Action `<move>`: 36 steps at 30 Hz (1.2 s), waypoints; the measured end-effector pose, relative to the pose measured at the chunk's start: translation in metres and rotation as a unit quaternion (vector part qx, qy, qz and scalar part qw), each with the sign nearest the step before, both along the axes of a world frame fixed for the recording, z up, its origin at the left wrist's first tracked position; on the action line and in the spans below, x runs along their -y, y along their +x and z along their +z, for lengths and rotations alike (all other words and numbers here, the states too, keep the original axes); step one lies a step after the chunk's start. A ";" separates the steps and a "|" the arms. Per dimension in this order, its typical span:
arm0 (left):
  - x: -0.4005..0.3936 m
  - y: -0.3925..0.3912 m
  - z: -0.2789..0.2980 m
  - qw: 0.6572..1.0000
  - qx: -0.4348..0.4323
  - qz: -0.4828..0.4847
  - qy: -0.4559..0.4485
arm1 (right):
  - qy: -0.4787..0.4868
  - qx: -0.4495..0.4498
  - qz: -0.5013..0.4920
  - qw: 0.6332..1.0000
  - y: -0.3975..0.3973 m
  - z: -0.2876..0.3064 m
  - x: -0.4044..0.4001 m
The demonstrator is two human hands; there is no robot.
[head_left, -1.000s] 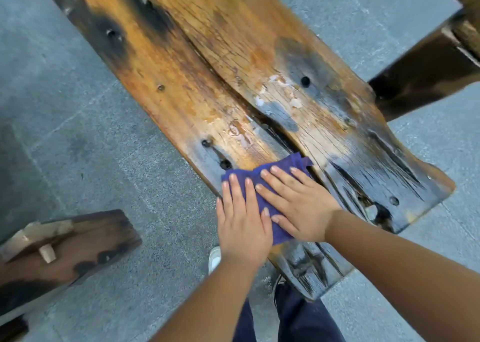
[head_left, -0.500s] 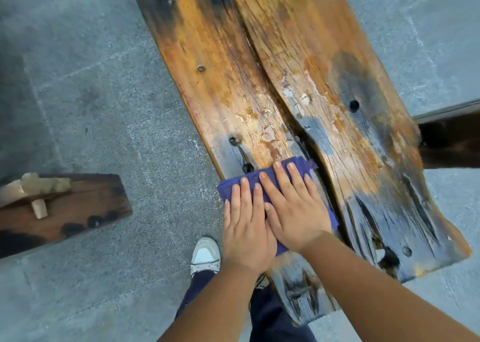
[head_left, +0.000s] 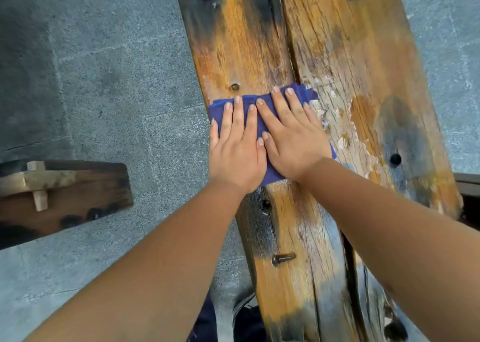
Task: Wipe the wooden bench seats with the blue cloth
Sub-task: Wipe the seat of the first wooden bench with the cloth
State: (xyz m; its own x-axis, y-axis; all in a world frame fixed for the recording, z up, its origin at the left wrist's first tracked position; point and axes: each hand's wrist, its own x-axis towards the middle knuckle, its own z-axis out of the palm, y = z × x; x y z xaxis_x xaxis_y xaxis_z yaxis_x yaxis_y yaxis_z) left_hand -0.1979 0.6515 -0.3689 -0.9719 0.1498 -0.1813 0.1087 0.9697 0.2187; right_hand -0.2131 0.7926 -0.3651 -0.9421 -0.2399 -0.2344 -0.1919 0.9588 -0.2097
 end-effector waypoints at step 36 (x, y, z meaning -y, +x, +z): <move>-0.003 0.010 0.010 0.985 0.029 -0.171 -0.023 | -0.016 0.044 -0.181 0.982 0.061 0.008 0.004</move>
State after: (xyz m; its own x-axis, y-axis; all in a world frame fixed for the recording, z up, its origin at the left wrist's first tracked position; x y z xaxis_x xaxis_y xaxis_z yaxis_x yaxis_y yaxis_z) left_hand -0.1875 0.6541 -0.3589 -0.8539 0.4571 -0.2489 0.4197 0.8875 0.1901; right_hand -0.1526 0.7885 -0.3567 -0.9434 0.0979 -0.3168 0.1801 0.9535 -0.2417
